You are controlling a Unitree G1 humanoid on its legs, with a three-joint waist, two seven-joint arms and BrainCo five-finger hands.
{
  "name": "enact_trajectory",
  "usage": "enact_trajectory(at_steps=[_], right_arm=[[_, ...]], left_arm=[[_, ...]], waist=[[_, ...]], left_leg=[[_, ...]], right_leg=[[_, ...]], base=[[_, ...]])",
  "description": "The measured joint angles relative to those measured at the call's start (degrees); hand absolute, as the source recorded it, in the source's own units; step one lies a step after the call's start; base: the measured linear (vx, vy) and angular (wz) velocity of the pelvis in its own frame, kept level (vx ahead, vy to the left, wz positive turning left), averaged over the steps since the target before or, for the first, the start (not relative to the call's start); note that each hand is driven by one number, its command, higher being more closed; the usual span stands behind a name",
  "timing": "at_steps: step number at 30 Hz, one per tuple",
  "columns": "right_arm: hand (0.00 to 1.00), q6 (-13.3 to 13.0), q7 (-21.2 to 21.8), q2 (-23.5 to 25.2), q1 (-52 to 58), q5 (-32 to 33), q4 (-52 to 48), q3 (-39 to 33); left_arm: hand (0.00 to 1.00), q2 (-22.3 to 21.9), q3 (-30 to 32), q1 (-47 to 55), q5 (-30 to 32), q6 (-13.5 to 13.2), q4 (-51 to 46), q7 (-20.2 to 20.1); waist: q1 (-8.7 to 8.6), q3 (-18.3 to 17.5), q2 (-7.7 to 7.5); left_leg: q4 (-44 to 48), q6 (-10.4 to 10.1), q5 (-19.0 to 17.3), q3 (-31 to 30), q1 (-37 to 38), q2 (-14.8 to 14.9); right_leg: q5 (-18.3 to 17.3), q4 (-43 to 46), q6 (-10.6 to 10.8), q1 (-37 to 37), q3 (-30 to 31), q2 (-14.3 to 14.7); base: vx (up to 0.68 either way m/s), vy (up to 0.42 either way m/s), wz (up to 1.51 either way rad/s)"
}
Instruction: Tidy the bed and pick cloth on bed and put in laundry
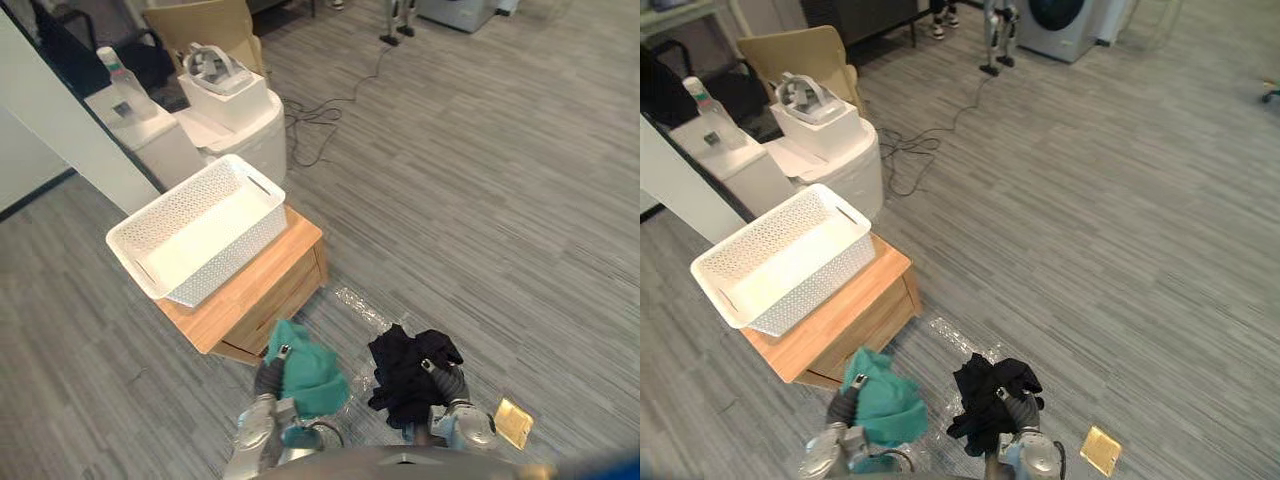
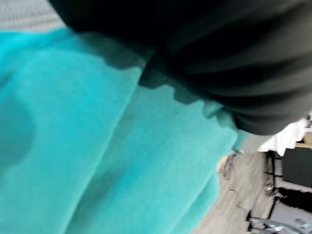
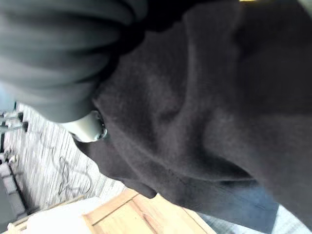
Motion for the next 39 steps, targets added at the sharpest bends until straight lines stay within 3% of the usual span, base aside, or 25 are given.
enact_trajectory(at_steps=[1,4,7,9,10,11,12,13,14,16,21,23,25,26,27,28,29,31,33,34,35,36,39], right_arm=[[1.00,0.00,0.06,0.01,-0.19,0.00,-0.54,0.52],[1.00,-0.02,0.39,-0.36,0.57,-0.03,-4.61,3.09],[1.00,-0.09,0.22,-0.43,0.33,-0.03,-7.15,3.74],[1.00,-0.14,0.22,-0.48,-0.42,-0.03,-7.50,3.73],[1.00,-0.18,0.28,-0.66,-0.18,-0.05,-7.06,3.67],[1.00,-0.18,0.32,-0.84,-0.07,-0.05,-6.93,3.62],[1.00,-0.06,0.51,-1.44,-0.34,-0.09,-4.76,3.30],[1.00,0.14,0.52,-0.90,-0.25,-0.10,-3.23,2.70],[1.00,0.14,0.52,-0.68,-0.37,-0.15,-2.87,2.46],[1.00,0.17,0.33,-0.35,-0.41,-0.29,-1.08,1.41],[1.00,-0.04,0.32,0.10,-2.63,-1.82,0.71,1.36],[1.00,-0.11,0.25,0.04,-3.08,-2.13,1.69,0.75],[1.00,-0.07,0.38,-0.42,-2.73,-2.22,2.56,-0.58],[1.00,-0.05,0.23,-0.39,-1.81,-2.22,2.49,-1.08],[1.00,-0.02,0.22,-0.31,-1.44,-2.24,2.45,-1.02],[1.00,0.11,0.19,-0.06,-1.24,-2.24,2.28,-0.56],[1.00,0.11,0.25,-0.02,-1.03,-2.24,1.74,-0.15],[1.00,-0.11,0.11,0.41,0.55,-2.10,-2.28,0.16],[1.00,-0.36,0.01,0.42,1.84,-1.65,-5.55,0.45],[1.00,-0.79,-0.08,0.93,3.22,-1.37,-7.87,0.76],[1.00,-1.08,-0.14,1.65,4.29,-0.99,-8.53,0.97],[1.00,-1.17,-0.30,1.21,3.94,0.08,-8.97,0.91],[1.00,-1.62,-0.47,0.55,3.68,0.67,-10.01,1.60]], left_arm=[[1.00,0.00,0.38,0.12,-0.03,0.00,-0.34,-0.01],[1.00,-0.03,2.17,0.68,-0.27,-0.03,-3.48,0.09],[1.00,-0.08,2.23,1.42,-0.31,-0.15,-4.67,0.14],[1.00,-0.13,2.44,1.85,-0.31,-0.15,-4.67,0.10],[1.00,-0.15,2.28,2.06,-0.28,-0.20,-4.40,-0.02],[1.00,-0.16,2.06,2.02,-0.29,-0.20,-4.21,-0.05],[1.00,-0.04,1.94,1.68,-0.24,-0.15,-3.49,-0.47],[1.00,-0.11,2.06,1.44,-0.24,-0.16,-3.58,-0.67],[1.00,-0.04,1.95,1.50,-0.22,-0.20,-3.67,-0.77],[1.00,0.57,1.88,2.36,-0.13,0.27,-3.54,-0.76],[1.00,2.70,1.58,4.14,0.23,0.31,-3.54,-0.79],[1.00,2.43,1.52,4.12,0.78,0.40,-3.35,-0.82],[1.00,1.38,1.02,4.75,0.94,1.35,-2.95,-1.26],[1.00,1.80,0.34,5.39,0.94,1.56,-2.54,-1.73],[1.00,2.70,0.21,5.64,1.00,1.61,-2.35,-2.03],[1.00,4.16,-0.08,4.94,1.06,1.82,-1.86,-1.96],[1.00,4.65,0.08,4.43,1.06,1.91,-1.56,-1.95],[1.00,4.67,0.33,3.33,1.08,1.80,-1.54,-1.96],[1.00,3.93,0.33,3.17,1.09,1.55,-1.53,-1.98],[1.00,3.84,0.26,3.48,1.08,1.39,-1.95,-1.98],[1.00,3.93,0.40,3.45,1.06,1.22,-2.07,-1.98],[1.00,2.66,0.34,3.30,1.00,1.57,-1.36,-1.93],[1.00,0.27,-1.29,4.09,1.01,1.44,-2.33,-2.13]], waist=[[0.06,0.07,0.06],[0.39,1.01,0.13],[1.41,0.92,-0.26],[1.43,0.67,0.20],[1.23,0.28,0.75],[1.17,0.03,1.12],[1.20,-0.71,1.61],[1.02,-0.70,-0.23],[1.18,-0.58,-0.85],[1.30,-0.54,-2.49],[1.95,-1.81,-4.47],[2.19,-1.88,-4.37],[1.71,-1.87,-3.49],[0.33,-1.81,-3.41],[-0.86,-1.49,-3.99],[-2.20,-0.56,-5.26],[-2.19,-0.58,-5.35],[-2.78,-0.31,-4.88],[-3.84,-0.33,-4.72],[-3.60,-0.83,-6.05],[-3.41,-1.10,-7.56],[-2.52,-1.08,-4.98],[-1.91,-1.81,-1.26]], left_leg=[[1.99,0.01,0.79,0.04,-0.79,0.28],[26.92,-0.71,6.27,5.74,-12.50,5.16],[33.36,0.67,4.08,18.97,-18.65,8.37],[27.12,1.31,1.48,25.48,-20.30,7.20],[15.16,2.28,5.43,28.58,-19.89,4.55],[12.09,2.57,7.53,29.01,-19.68,3.90],[5.02,5.29,8.50,31.27,-17.79,2.06],[0.96,6.72,10.96,31.31,-16.60,-0.79],[0.07,7.44,11.74,31.23,-16.61,-1.80],[-0.21,7.71,12.01,31.17,-15.60,-3.56],[-1.44,7.37,12.49,29.76,-13.28,-5.05],[-2.72,7.17,12.74,29.77,-13.32,-5.61],[-7.13,7.04,12.63,30.76,-10.96,-6.48],[-10.82,7.16,12.56,31.03,-8.25,-7.59],[-13.01,7.36,11.88,29.70,-5.82,-8.47],[-13.28,8.16,11.23,26.43,-5.08,-9.15],[-12.93,8.04,11.25,25.29,-5.13,-8.84],[-12.45,7.15,11.52,21.11,-5.46,-7.41],[-10.90,5.94,10.89,16.46,-6.41,-7.13],[-8.72,4.73,9.56,15.32,-7.46,-8.31],[-8.10,4.33,8.58,15.08,-7.65,-8.95],[-5.97,3.58,7.25,16.74,-7.97,-7.09],[-5.49,3.16,6.89,20.48,-7.74,-4.37]], right_leg=[[-0.45,-0.36,-0.62,1.05,-1.05,0.35],[-1.40,-7.05,-3.17,9.77,-6.70,2.25],[-1.63,-11.63,-4.26,14.99,-9.06,1.71],[-1.85,-13.62,-3.87,17.30,-10.55,0.71],[-1.66,-14.23,-1.91,19.26,-12.27,0.09],[-1.80,-14.38,-1.72,19.52,-12.71,0.13],[-1.97,-14.59,-0.95,20.16,-13.49,-0.27],[-1.14,-15.23,0.45,20.51,-14.48,-2.03],[-0.61,-15.91,1.27,21.09,-15.18,-2.48],[-0.09,-16.67,2.05,24.73,-17.49,-3.50],[0.05,-14.99,2.50,27.95,-18.58,-4.01],[0.26,-14.28,2.89,27.59,-19.57,-4.11],[0.14,-4.98,3.08,24.36,-19.95,-5.18],[0.62,8.06,2.60,19.89,-19.32,-7.91],[2.80,17.55,0.75,15.97,-17.51,-9.73],[-1.09,28.19,0.32,9.32,-10.41,-9.01],[-3.88,29.06,-0.05,6.93,-7.79,-7.65],[-8.29,22.96,-0.30,1.37,0.32,-1.51],[-7.74,10.57,0.54,1.12,7.65,1.81],[-2.28,0.44,0.98,2.14,10.36,0.56],[-2.42,-0.82,1.36,2.44,10.24,-0.94],[-2.98,-1.60,0.66,4.46,7.58,-0.48],[-3.10,-4.84,0.32,7.74,2.79,-0.39]], base=[[0.25,-0.369,0.66],[0.22,-0.305,0.64],[0.21,-0.154,0.37],[0.28,0.020,0.39],[0.26,0.057,0.47],[0.32,0.089,0.74],[0.28,0.092,0.93],[0.33,0.112,1.04],[0.28,0.082,1.13],[0.24,0.047,0.98],[0.17,-0.069,0.52],[0.08,-0.103,0.35],[0.08,0.052,0.50],[0.12,0.096,0.75],[0.16,0.049,1.09],[0.15,-0.031,0.96],[0.14,-0.085,0.93],[0.16,-0.116,1.02],[0.16,-0.175,1.44],[0.16,-0.195,1.35],[0.16,-0.204,1.05],[0.17,-0.162,0.80],[0.20,-0.091,0.71]])
